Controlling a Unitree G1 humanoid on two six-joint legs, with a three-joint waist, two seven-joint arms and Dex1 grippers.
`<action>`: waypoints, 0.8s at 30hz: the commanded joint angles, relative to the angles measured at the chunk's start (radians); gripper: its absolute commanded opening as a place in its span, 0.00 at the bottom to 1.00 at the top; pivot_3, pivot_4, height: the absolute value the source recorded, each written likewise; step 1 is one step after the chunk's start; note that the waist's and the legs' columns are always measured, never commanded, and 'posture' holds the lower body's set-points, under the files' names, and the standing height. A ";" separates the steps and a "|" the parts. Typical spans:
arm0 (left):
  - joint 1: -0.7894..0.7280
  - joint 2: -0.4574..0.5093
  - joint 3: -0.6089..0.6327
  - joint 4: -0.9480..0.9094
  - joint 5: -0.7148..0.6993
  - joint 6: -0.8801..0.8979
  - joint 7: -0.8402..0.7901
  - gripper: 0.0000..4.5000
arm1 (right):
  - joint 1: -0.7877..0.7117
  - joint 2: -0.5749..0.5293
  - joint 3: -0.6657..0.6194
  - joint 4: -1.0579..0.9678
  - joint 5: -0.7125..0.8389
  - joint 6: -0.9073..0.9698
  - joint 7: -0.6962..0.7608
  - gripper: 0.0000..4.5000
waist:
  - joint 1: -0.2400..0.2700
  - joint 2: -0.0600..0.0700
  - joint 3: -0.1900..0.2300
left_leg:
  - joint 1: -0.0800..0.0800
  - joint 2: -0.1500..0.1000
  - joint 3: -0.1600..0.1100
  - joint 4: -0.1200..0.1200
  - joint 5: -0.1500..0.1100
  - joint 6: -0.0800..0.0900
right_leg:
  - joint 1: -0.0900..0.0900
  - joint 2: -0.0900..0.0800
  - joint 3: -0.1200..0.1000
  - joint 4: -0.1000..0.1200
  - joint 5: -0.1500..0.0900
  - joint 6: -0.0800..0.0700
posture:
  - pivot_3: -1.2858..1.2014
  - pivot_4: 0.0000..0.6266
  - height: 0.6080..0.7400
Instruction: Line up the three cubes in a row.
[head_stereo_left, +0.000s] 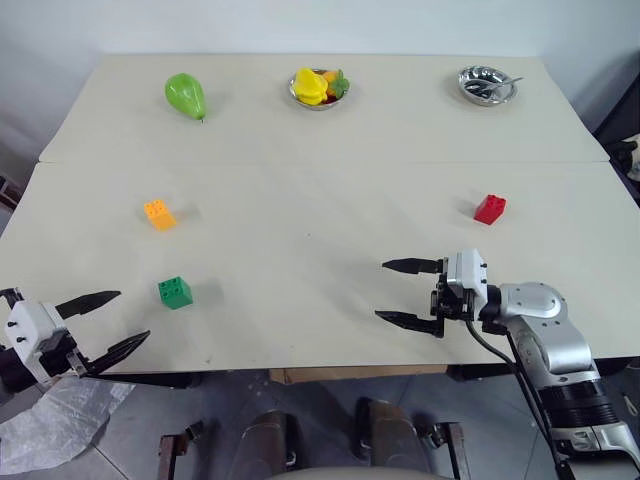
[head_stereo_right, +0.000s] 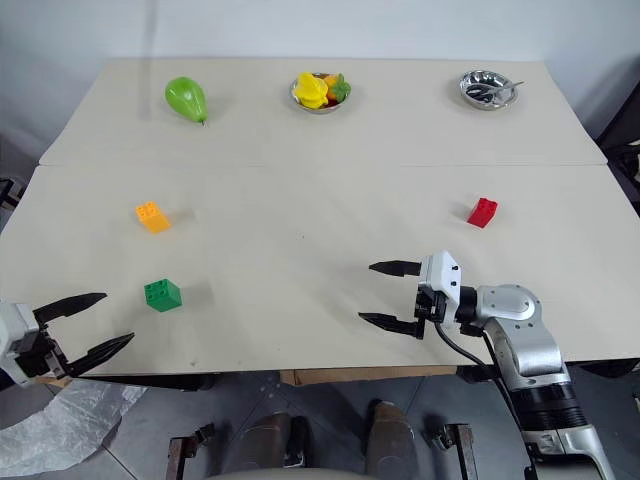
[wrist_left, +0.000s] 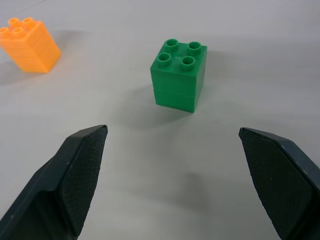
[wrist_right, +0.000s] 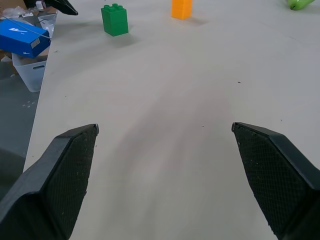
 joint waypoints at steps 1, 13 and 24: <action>0.015 0.000 0.047 -0.031 0.000 -0.004 0.042 1.00 | -0.008 0.005 -0.016 -0.007 0.018 -0.018 0.005 1.00 | 0.000 0.000 0.000 | 0.000 0.000 0.000 0.000 0.000 0.000 | 0.000 0.000 0.000 0.000 0.000 0.000 | 0.52 0.24 1.00; -0.096 0.033 -0.029 -0.546 -0.291 0.562 0.225 1.00 | 0.086 -0.011 -0.237 -0.161 0.107 0.089 -0.222 1.00 | 0.028 0.000 -0.001 | 0.000 0.000 -0.002 0.001 0.000 0.000 | 0.001 -0.001 0.001 0.000 0.000 0.000 | 0.52 0.24 1.00; -0.485 -0.136 -0.431 -0.412 -0.068 0.469 0.229 1.00 | 0.411 0.057 -0.620 -0.274 0.083 0.111 -0.588 1.00 | 0.046 0.002 -0.003 | 0.000 -0.004 0.002 0.001 0.001 -0.001 | 0.000 0.003 0.003 0.001 0.000 0.000 | 0.52 0.24 1.00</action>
